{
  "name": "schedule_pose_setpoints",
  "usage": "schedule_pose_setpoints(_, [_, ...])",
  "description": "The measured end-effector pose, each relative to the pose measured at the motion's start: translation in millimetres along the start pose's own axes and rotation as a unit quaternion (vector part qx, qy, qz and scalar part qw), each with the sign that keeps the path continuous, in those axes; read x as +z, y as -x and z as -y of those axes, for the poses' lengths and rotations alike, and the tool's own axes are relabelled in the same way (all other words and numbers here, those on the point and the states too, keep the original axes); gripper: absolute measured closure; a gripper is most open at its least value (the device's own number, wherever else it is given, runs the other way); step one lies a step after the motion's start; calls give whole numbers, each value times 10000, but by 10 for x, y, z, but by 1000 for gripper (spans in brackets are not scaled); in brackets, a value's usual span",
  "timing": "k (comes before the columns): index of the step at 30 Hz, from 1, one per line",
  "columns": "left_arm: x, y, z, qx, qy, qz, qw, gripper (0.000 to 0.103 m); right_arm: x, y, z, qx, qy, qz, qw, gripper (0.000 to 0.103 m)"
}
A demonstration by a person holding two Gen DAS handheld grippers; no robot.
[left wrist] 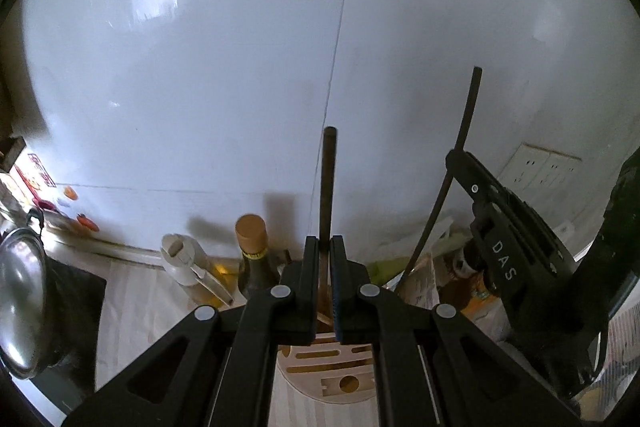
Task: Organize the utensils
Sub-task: 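Lift both dark chopsticks upright and carry them over the cream holder, then insert both dark chopsticks into the holder and open both tools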
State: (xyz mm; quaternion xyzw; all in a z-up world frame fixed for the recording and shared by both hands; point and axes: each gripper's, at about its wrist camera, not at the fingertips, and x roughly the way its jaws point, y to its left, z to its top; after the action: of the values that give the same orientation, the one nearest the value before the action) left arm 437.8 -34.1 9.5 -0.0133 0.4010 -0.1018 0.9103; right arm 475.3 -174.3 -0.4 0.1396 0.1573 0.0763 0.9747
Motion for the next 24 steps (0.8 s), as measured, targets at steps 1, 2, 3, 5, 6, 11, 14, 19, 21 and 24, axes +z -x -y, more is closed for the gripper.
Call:
schedule_pose_setpoints(1, [-17,-38,-2,-6,-1,-55,10000,100,-25,-27,-10,-17,31,0,10000,97])
schedule_pose_setpoints(2, [-19,-66,7,-17,-2,-94,10000,100,-48,-57,-21,4,69,-30,10000,97])
schedule_pose_setpoints(3, [-32,-78,5,-22,4,-121,9999,100,-57,-80,-21,9,92,-59,9999,97])
schedule_pose_setpoints(5, [-33,-82,-12,65,32,-135,9999,96,-83,-96,-40,67,181,-80,9998,97])
schedule_pose_setpoints(6, [-33,-71,-17,103,38,-121,9999,96,-82,-86,-43,87,180,-109,9997,97])
schedule_pose_setpoints(11, [-39,-20,-49,340,31,-41,9994,83,-109,-36,-7,184,171,-251,9994,96])
schedule_pose_setpoints(14, [-68,24,-93,388,127,19,9992,38,-139,-12,-32,134,236,-137,9995,97])
schedule_pose_setpoints(19, [-113,79,-169,603,148,163,9979,11,-178,13,-131,29,325,36,9995,97])
schedule_pose_setpoints(21, [-144,100,-190,669,150,216,9974,6,-205,-3,-152,119,346,-174,9992,97])
schedule_pose_setpoints(24, [-208,128,-248,857,150,305,9957,0,-284,48,-164,59,450,-349,9984,95])
